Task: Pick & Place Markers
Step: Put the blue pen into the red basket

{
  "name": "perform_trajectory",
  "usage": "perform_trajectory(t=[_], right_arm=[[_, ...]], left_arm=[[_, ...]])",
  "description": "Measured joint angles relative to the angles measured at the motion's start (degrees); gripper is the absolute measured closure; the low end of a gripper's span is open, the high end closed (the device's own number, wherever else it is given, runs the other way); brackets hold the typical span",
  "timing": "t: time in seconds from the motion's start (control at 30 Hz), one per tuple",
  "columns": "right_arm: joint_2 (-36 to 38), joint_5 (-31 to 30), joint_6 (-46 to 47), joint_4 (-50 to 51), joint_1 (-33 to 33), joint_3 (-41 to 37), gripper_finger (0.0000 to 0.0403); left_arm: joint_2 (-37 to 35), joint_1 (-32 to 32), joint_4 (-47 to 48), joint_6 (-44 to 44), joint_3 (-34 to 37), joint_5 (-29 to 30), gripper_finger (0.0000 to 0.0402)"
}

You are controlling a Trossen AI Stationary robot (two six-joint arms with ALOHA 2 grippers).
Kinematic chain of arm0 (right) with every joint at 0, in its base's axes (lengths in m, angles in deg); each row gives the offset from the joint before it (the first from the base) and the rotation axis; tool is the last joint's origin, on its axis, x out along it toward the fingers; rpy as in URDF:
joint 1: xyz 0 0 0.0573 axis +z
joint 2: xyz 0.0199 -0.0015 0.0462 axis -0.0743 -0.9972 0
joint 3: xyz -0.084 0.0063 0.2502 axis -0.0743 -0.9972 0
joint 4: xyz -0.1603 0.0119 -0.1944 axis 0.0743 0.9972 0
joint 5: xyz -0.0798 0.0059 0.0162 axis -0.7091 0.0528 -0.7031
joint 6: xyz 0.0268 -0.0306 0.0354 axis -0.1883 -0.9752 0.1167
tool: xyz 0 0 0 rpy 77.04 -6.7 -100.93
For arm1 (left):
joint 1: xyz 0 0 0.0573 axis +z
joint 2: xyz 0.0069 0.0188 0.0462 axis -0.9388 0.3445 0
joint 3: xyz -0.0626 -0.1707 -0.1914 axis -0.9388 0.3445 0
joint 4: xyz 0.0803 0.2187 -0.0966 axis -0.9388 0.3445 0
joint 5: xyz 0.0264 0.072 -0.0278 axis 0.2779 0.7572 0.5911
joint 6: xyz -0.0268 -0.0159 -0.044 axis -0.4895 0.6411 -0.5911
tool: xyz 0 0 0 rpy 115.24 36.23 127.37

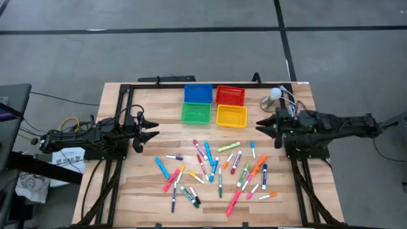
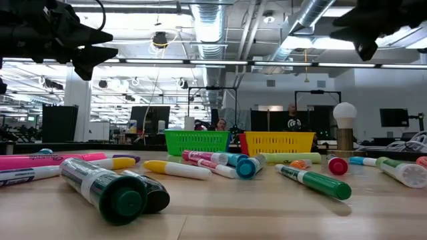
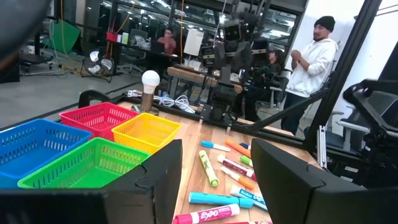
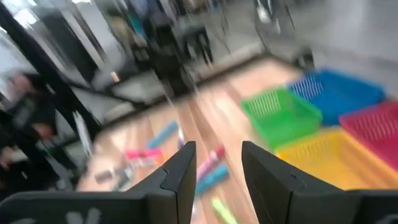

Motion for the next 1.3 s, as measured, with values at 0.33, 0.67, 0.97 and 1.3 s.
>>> perform_trajectory(t=[0.33, 0.67, 0.97, 1.3], right_arm=[[-24.49, 2.42, 11.88, 26.43, 0.01, 17.77, 0.0285], [-39.27, 8.12, 24.28, 35.82, -0.11, 23.15, 0.0249], [-45.00, 9.97, 37.04, 36.45, -0.11, 23.15, 0.0155], [-53.53, 9.76, 46.68, 36.46, 0.02, 23.12, 0.0143]], left_arm=[[0.00, 0.00, 0.00, 0.57, -0.01, -0.01, 0.0211], [0.00, 0.00, 0.00, 0.63, -0.01, 0.00, 0.0211], [0.00, 0.01, 0.00, 0.63, 0.00, -0.01, 0.0211], [0.00, 0.01, 0.00, 0.63, -0.01, 0.00, 0.0211]])
